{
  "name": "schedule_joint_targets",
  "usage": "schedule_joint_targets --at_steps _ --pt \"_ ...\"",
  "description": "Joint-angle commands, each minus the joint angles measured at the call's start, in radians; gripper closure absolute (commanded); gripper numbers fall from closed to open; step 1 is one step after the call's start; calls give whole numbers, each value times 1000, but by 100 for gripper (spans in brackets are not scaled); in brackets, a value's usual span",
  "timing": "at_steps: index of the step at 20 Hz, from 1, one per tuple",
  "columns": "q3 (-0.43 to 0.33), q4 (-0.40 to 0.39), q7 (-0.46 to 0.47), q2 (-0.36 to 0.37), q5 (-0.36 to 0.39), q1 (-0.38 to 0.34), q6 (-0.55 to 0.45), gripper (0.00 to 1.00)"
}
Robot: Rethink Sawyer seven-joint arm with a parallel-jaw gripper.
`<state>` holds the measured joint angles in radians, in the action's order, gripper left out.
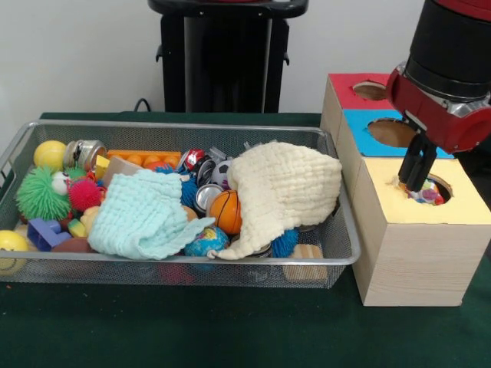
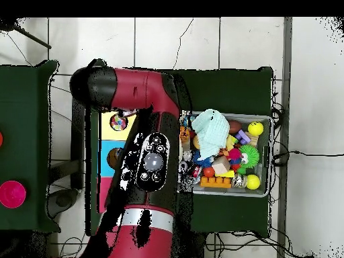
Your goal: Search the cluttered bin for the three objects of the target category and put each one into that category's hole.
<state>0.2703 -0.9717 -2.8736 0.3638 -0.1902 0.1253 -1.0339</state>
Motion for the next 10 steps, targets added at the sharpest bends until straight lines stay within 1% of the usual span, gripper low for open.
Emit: schedule_joint_targets --at_steps 1,6,10 --pt "-31 -144 -172 -30 -13 18 30 100" --pt "-25 -147 -196 -29 -28 29 15 100" --pt "-35 -158 -186 -41 -33 23 59 100"
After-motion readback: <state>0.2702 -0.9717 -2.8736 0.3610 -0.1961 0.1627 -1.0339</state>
